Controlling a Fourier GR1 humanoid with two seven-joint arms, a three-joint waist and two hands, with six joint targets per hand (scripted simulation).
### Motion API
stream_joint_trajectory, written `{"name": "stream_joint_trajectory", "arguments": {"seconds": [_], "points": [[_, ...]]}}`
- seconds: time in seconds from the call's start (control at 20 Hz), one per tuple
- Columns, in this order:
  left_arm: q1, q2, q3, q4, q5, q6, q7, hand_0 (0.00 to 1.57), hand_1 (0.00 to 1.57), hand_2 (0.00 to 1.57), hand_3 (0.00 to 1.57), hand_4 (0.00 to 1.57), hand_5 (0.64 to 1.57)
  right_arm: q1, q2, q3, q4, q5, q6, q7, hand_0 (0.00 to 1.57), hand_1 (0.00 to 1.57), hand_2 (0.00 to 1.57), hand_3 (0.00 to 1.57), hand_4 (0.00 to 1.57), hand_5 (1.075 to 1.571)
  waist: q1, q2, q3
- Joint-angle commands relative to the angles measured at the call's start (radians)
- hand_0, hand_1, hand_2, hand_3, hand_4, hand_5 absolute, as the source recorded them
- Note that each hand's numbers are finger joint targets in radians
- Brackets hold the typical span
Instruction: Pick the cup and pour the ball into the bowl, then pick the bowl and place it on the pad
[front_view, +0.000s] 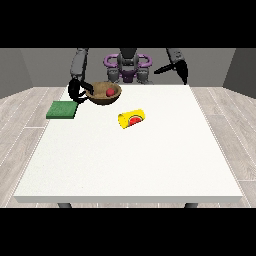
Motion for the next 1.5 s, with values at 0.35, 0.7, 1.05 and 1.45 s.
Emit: {"name": "stream_joint_trajectory", "arguments": {"seconds": [0.35, 0.7, 1.05, 1.45], "points": [[0.048, -0.003, -0.004, -0.026, -0.01, 0.043, -0.059, 0.0, 0.0, 0.0, 0.0, 0.0, 1.569, 0.01, -0.234, -0.136, -0.02, -0.132, 0.211, 0.077, 1.57, 1.57, 1.57, 1.57, 1.06, 1.56, -0.022, 0.044, 0.0021], [-0.028, -0.046, -0.019, -0.016, -0.027, 0.106, -0.177, 0.0, 0.0, 0.0, 0.0, 0.0, 1.566, -0.099, -0.319, -0.219, 0.019, -0.195, 0.236, 0.044, 1.57, 1.57, 1.57, 1.57, 1.06, 1.562, 0.003, 0.244, 0.0019], [-0.084, -0.08, -0.094, -0.19, -0.097, 0.174, -0.094, 0.0, 0.0, 0.0, 0.0, 0.0, 1.564, -0.077, -0.471, -0.284, 0.145, -0.207, 0.378, -0.113, 1.57, 1.57, 1.57, 1.44, 1.03, 1.563, 0.04, 0.4, 0.0044], [-0.064, -0.062, -0.126, -0.374, -0.117, 0.163, -0.018, 0.0, 0.0, 0.0, 0.0, 0.0, 1.563, -0.118, -0.571, -0.301, 0.225, -0.175, 0.399, -0.241, 1.57, 1.57, 1.57, 0.0, 1.04, 1.569, 0.046, 0.488, 0.0046]]}}
